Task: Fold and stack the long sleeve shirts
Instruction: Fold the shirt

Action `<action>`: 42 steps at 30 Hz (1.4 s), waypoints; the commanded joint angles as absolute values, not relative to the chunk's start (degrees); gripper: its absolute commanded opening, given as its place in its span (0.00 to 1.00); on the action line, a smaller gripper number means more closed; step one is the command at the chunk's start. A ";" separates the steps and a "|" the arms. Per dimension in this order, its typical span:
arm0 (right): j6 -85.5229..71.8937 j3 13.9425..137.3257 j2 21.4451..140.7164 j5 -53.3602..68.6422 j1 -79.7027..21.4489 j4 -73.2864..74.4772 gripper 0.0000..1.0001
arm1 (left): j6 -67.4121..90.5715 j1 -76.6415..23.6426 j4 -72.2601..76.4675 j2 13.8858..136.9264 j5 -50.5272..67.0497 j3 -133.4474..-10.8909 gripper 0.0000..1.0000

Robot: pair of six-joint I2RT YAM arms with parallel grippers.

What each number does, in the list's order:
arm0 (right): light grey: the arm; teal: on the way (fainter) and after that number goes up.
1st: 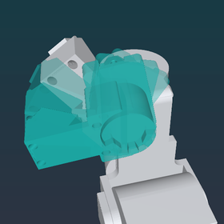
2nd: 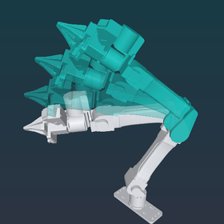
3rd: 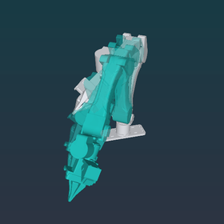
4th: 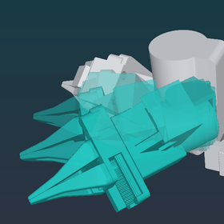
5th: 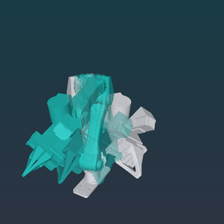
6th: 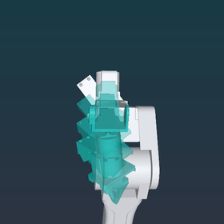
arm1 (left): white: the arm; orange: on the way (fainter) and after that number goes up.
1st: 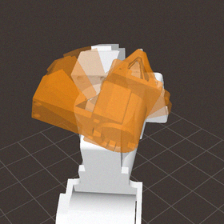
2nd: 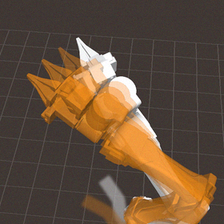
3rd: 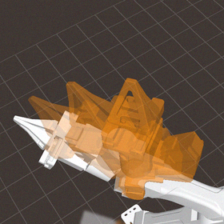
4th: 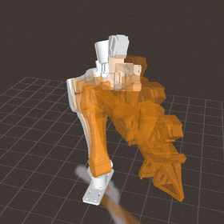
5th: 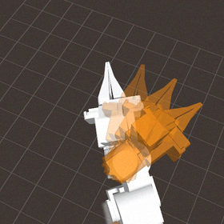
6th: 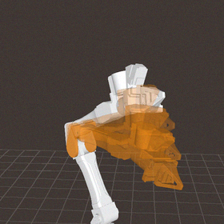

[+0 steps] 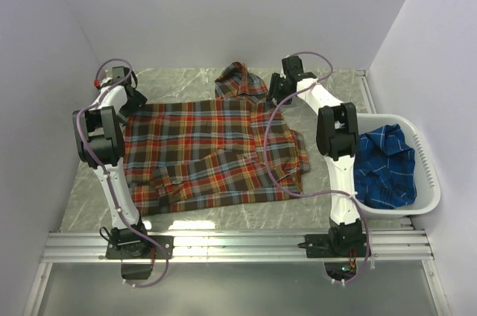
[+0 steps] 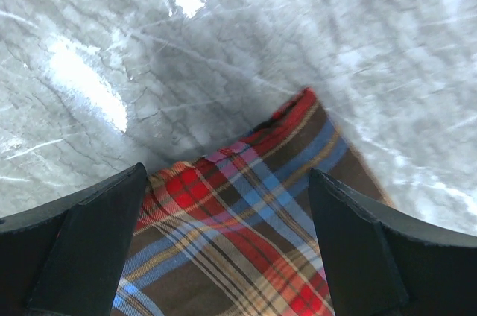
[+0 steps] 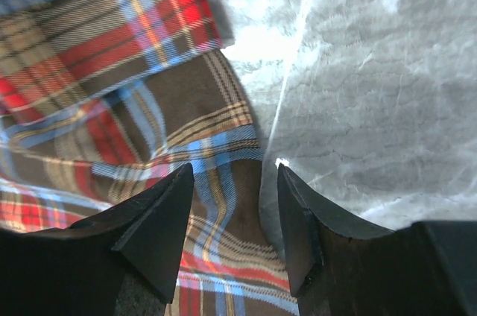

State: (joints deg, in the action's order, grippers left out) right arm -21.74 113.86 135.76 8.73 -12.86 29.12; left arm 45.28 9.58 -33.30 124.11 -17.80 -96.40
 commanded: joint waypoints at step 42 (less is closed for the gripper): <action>-25.49 116.46 141.07 14.68 -13.89 24.43 0.00 | 48.78 10.64 -32.34 125.41 -17.49 -101.77 0.94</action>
